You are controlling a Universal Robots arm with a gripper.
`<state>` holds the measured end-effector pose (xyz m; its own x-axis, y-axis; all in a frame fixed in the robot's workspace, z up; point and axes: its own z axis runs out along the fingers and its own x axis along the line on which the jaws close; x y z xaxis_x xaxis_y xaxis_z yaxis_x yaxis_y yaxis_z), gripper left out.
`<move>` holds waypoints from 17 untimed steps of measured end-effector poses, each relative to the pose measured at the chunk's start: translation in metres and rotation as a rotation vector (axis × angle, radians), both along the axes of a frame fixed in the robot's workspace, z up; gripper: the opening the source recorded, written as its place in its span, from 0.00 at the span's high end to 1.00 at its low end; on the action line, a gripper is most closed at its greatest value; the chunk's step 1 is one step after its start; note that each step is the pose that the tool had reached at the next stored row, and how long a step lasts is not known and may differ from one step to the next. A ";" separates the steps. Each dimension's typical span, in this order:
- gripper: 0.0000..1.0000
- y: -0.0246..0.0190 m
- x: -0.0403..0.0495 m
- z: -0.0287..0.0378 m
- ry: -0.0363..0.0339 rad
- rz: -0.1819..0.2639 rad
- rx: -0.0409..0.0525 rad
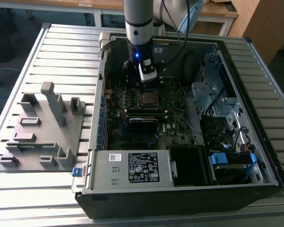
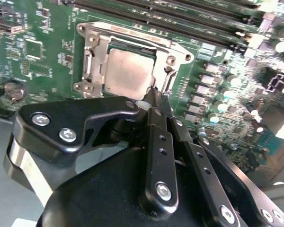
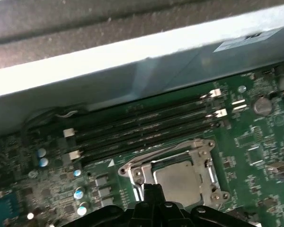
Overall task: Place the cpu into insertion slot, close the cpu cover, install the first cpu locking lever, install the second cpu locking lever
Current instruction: 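Install the first cpu locking lever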
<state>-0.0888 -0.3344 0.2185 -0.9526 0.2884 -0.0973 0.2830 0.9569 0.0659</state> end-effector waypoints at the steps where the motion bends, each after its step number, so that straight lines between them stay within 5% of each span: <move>1: 0.90 0.0000 -0.0001 0.0000 0.0006 0.000 -0.0001; 9: 0.90 0.0001 0.0033 -0.0003 0.0023 0.000 -0.0010; 17: 0.90 0.0002 0.0213 -0.0007 0.0027 0.000 -0.0058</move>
<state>-0.0675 -0.3342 0.2178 -0.9528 0.2879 -0.0964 0.2832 0.9572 0.0596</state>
